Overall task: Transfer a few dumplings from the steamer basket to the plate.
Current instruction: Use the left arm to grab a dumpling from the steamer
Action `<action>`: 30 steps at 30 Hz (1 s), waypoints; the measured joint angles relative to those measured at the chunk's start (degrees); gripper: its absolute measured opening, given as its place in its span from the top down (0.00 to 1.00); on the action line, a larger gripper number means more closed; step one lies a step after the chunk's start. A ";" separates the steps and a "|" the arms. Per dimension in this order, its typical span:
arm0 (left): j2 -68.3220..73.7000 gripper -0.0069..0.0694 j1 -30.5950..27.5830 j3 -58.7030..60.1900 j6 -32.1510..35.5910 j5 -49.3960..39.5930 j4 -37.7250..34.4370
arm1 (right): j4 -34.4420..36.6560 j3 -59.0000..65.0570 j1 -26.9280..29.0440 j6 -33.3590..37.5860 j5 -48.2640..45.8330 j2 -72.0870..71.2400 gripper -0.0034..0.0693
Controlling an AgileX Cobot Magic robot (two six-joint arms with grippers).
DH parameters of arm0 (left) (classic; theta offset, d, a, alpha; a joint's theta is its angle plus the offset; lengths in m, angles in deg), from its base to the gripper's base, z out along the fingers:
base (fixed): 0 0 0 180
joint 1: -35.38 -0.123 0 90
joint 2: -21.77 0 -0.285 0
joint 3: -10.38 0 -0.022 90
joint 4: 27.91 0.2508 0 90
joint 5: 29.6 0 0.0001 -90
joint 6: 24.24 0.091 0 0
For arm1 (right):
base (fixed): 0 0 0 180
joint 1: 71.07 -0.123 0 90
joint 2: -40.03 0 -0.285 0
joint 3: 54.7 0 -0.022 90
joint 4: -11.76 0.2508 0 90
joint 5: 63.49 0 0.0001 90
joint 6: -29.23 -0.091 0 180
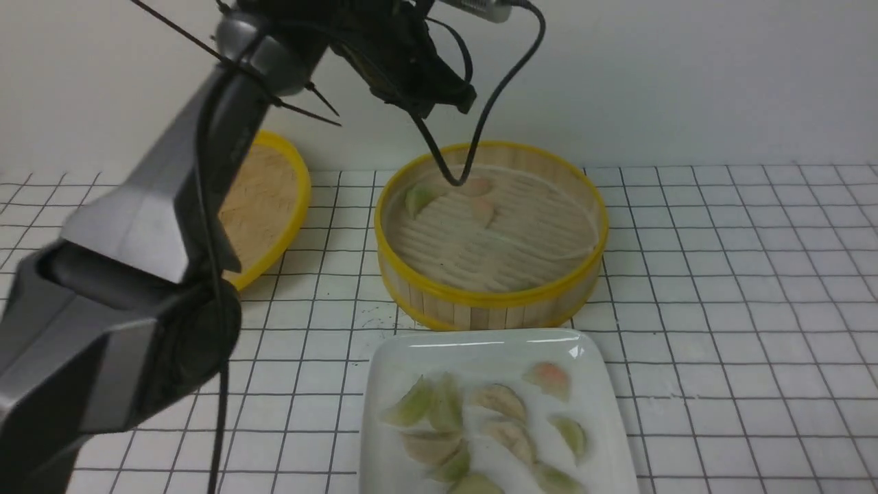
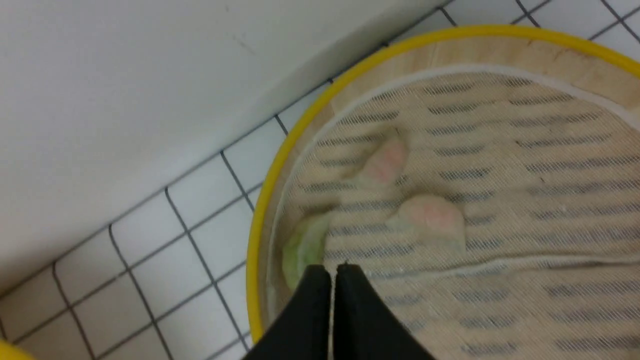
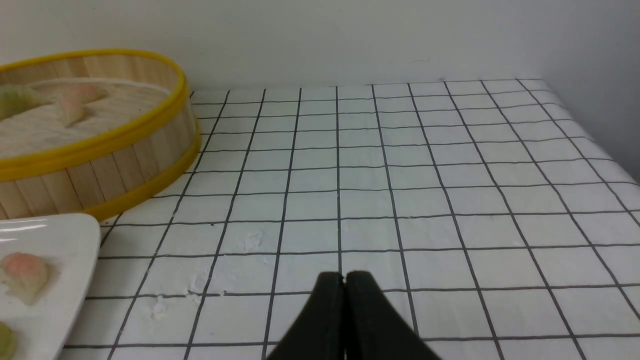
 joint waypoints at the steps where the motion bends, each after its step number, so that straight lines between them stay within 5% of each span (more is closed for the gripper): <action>1: 2.13 0.92 0.00 -2.47 0.53 0.00 0.05 | 0.00 0.00 0.00 0.00 0.00 0.00 0.97; 6: 9.45 0.88 0.00 -6.37 1.01 -0.14 1.31 | 0.00 0.00 0.00 0.00 0.00 0.00 0.97; 18: 14.12 0.51 0.00 -6.55 1.33 2.22 4.24 | 0.00 0.00 0.00 0.00 0.00 0.00 0.97; 30: 16.45 0.49 0.12 -6.74 -2.26 2.90 5.70 | 0.00 0.00 0.00 0.00 0.00 0.00 0.97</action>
